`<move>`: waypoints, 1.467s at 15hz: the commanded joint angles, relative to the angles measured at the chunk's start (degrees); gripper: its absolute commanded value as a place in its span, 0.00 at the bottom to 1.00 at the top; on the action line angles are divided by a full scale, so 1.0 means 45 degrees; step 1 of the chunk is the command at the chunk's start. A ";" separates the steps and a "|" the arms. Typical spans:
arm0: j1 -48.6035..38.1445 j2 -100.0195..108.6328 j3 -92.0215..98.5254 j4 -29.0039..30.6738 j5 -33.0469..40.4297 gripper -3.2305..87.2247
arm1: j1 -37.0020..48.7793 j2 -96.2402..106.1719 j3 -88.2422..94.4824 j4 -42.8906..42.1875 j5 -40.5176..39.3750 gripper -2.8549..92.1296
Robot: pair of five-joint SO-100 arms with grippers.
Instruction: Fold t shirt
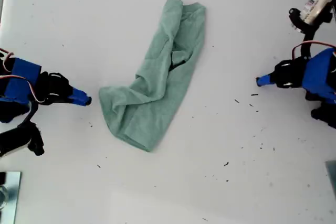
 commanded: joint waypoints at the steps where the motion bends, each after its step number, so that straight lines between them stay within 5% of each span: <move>1: -0.0254 -0.0996 -0.2773 0.0840 0.0762 0.03 | -0.0645 -0.0234 -0.0137 -0.0273 0.0449 0.05; 3: -0.0410 -0.5977 -0.8281 0.1914 0.2402 0.03 | -0.1172 -0.3789 -0.3594 -0.0938 0.1035 0.05; 6: -0.2207 -1.1055 -1.5469 0.6074 0.5879 0.03 | -0.3027 -1.3555 -1.2832 -0.0996 0.1465 0.05; 8: -0.2852 -1.2246 -1.7305 0.6875 0.7441 0.06 | -0.4180 -1.9160 -1.8535 -0.0898 0.1621 0.06; 9: -0.3105 -1.2715 -1.7715 0.7246 0.8047 0.19 | -0.4590 -2.1719 -2.1445 -0.0430 0.1602 0.18; 11: -0.3184 -1.3223 -1.8281 0.7637 0.8457 0.28 | -0.5215 -2.5723 -2.6328 0.0469 0.1445 0.34; 13: -0.3320 -1.3281 -1.8125 0.7988 0.8594 0.31 | -0.5488 -2.6738 -2.7070 -0.0117 0.1445 0.37; 18: -0.2520 -1.3672 -1.5059 0.6172 0.8594 0.33 | -0.5762 -2.8750 -2.8086 -0.1621 0.1348 0.36; 22: -0.0371 -1.9160 -1.5781 0.2520 0.8008 0.35 | -0.5820 -3.0840 -2.8184 -0.2480 0.1719 0.35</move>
